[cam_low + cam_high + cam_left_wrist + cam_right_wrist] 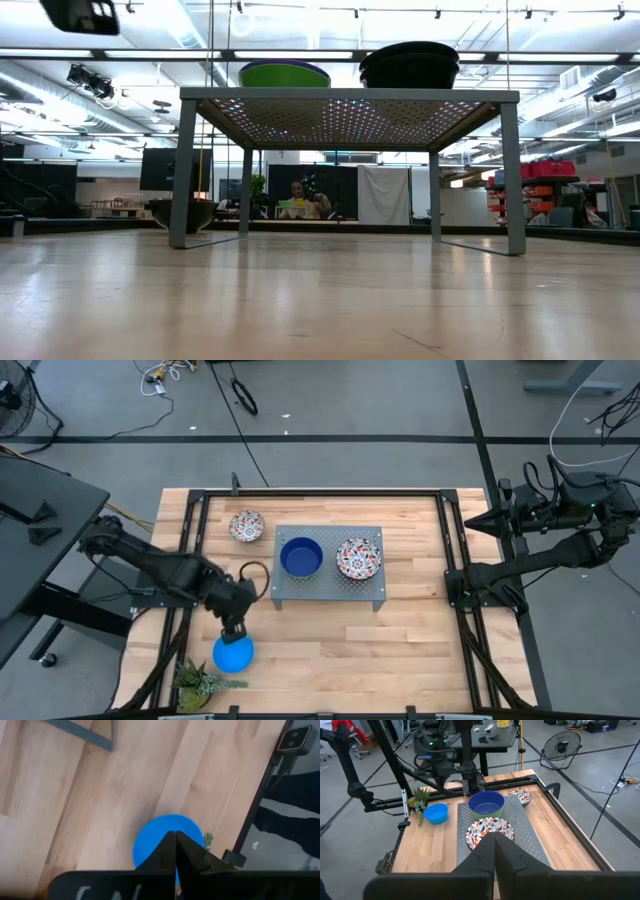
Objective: Pick & Place Mini bowls
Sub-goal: Stack the light blue bowl on top of the blue bowl on the shelf
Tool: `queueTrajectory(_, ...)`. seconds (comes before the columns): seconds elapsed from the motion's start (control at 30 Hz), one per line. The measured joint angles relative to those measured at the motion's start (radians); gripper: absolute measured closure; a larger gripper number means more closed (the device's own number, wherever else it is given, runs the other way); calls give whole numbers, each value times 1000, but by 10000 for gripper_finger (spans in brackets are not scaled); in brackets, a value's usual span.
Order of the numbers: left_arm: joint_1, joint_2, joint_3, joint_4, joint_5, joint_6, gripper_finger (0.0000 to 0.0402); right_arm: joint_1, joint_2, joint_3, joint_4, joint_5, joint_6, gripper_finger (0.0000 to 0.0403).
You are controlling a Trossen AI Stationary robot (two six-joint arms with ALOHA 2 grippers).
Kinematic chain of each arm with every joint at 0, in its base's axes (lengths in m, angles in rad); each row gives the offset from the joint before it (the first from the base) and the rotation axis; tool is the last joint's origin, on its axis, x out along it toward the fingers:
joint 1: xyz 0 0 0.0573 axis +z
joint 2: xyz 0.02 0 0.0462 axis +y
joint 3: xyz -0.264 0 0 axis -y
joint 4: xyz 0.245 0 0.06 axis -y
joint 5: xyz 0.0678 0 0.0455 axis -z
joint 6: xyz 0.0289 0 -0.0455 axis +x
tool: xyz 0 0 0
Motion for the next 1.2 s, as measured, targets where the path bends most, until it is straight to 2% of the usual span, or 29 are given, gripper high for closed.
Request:
queueTrajectory(0.17,-91,0,-5,2,-53,-51,399,0,0,0,0,0,0,396)
queueTrajectory(0.43,-177,0,-73,4,-33,-133,392,0,0,0,0,0,0,396)
queueTrajectory(0.53,-195,0,-118,26,-24,-171,366,0,0,0,0,0,0,396)
queueTrajectory(0.77,-207,1,-223,122,-1,-227,272,0,0,0,0,0,0,396)
queueTrajectory(0.9,-208,2,-272,180,9,-235,232,0,0,0,0,0,0,396)
queueTrajectory(1.03,-207,13,-305,203,25,-260,213,0,0,0,0,0,0,396)
queueTrajectory(1.2,-207,65,-318,210,24,-260,209,0,0,0,0,0,0,396)
